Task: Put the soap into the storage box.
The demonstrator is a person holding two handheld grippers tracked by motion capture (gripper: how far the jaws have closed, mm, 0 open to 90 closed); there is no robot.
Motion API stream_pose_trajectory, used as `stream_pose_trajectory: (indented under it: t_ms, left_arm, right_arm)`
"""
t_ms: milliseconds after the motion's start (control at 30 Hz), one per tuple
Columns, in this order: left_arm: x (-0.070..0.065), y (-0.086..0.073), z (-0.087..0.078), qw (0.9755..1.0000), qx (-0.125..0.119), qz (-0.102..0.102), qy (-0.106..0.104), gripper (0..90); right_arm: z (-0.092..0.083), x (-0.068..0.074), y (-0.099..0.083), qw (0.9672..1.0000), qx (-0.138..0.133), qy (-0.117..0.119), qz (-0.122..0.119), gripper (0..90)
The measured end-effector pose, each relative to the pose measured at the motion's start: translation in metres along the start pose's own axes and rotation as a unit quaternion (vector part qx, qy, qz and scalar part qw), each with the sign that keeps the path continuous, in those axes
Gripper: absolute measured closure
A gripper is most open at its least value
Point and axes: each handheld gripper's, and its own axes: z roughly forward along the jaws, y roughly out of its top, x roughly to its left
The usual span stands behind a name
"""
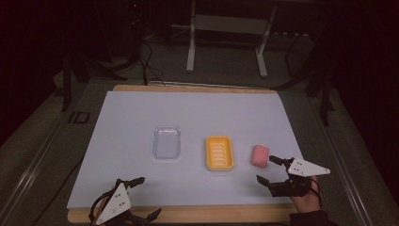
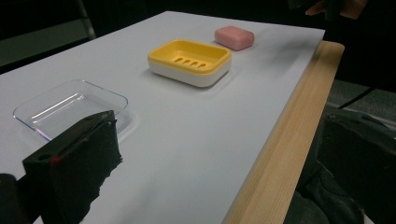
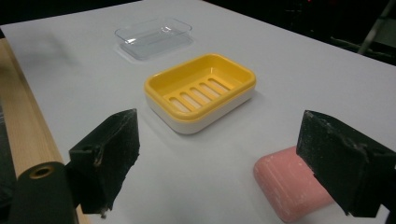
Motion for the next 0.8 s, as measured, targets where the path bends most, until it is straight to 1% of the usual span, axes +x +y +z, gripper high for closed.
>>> stream_pose_trajectory:
  t_ms: [67, 100, 133, 200, 267, 333, 367, 433, 467, 533, 567, 600, 633, 667, 700, 733, 767, 800]
  left_arm:
    - [0.0, 0.0, 0.0, 1.0, 0.001, 0.001, 0.0, 0.3]
    - [0.0, 0.0, 0.0, 1.0, 0.002, 0.002, 0.0, 0.3]
    - [0.0, 0.0, 0.0, 1.0, 0.002, 0.002, -0.001, 0.3]
    - [0.0, 0.0, 0.0, 1.0, 0.002, 0.003, -0.001, 0.3]
    - [0.0, 0.0, 0.0, 1.0, 0.003, 0.003, -0.002, 0.3]
    - [0.0, 0.0, 0.001, 1.0, 0.004, 0.003, -0.002, 0.3]
    - [-0.001, 0.0, 0.001, 1.0, 0.004, 0.004, -0.002, 0.3]
    - [-0.001, 0.0, 0.001, 1.0, 0.004, 0.005, 0.001, 0.3]
    - [-0.001, 0.0, 0.0, 1.0, 0.003, 0.004, 0.0, 0.3]
    - [-0.001, 0.0, 0.001, 1.0, 0.003, 0.003, 0.0, 0.2]
    - [-0.001, 0.0, 0.001, 1.0, 0.003, 0.003, 0.0, 0.2]
    - [-0.001, 0.0, 0.001, 1.0, 0.004, 0.003, 0.0, 0.3]
    - [-0.001, 0.0, 0.001, 1.0, 0.004, 0.004, 0.0, 0.3]
    - [-0.001, 0.0, 0.001, 1.0, 0.004, 0.004, 0.0, 0.3]
    - [-0.001, 0.0, 0.001, 1.0, 0.004, 0.004, 0.001, 0.3]
    - [-0.001, 0.0, 0.001, 1.0, 0.004, 0.004, 0.002, 0.3]
    - [-0.001, 0.0, 0.001, 1.0, 0.004, 0.004, 0.002, 0.3]
    - [-0.001, 0.0, 0.001, 1.0, 0.005, 0.004, 0.003, 0.3]
  right_arm:
    - [0.001, 0.0, 0.0, 1.0, 0.007, 0.003, -0.004, 12.3]
    - [0.001, 0.001, -0.001, 0.9999, 0.011, -0.002, -0.011, 12.3]
    - [0.001, 0.0, -0.001, 0.9998, 0.012, -0.002, -0.012, 12.2]
    - [0.002, -0.001, -0.001, 0.9998, 0.015, -0.004, -0.011, 12.0]
    - [0.003, -0.002, -0.002, 0.9995, 0.028, -0.012, -0.012, 11.8]
    - [0.004, -0.002, -0.003, 0.9994, 0.031, -0.012, -0.012, 11.8]
    - [0.006, -0.003, -0.004, 0.9986, 0.046, -0.024, -0.013, 11.8]
    - [0.007, -0.004, -0.004, 0.9979, 0.056, -0.03, -0.012, 11.7]
    - [0.007, -0.004, -0.004, 0.9979, 0.056, -0.03, -0.012, 11.7]
    - [0.009, -0.007, -0.006, 0.9956, 0.077, -0.052, -0.008, 11.8]
    - [0.009, -0.007, -0.006, 0.9956, 0.077, -0.052, -0.008, 11.8]
    - [0.009, -0.008, -0.007, 0.9946, 0.084, -0.061, 0.001, 11.8]
    - [0.01, -0.009, -0.007, 0.9932, 0.094, -0.069, 0.003, 11.8]
    - [0.01, -0.009, -0.007, 0.9932, 0.094, -0.069, 0.003, 11.8]
    - [0.01, -0.01, -0.007, 0.9923, 0.101, -0.071, 0.007, 11.8]
    - [0.012, -0.011, -0.009, 0.99, 0.116, -0.079, 0.015, 11.8]
    - [0.014, -0.012, -0.01, 0.989, 0.124, -0.079, 0.017, 11.8]
    - [0.014, -0.012, -0.01, 0.9866, 0.136, -0.089, 0.019, 11.8]
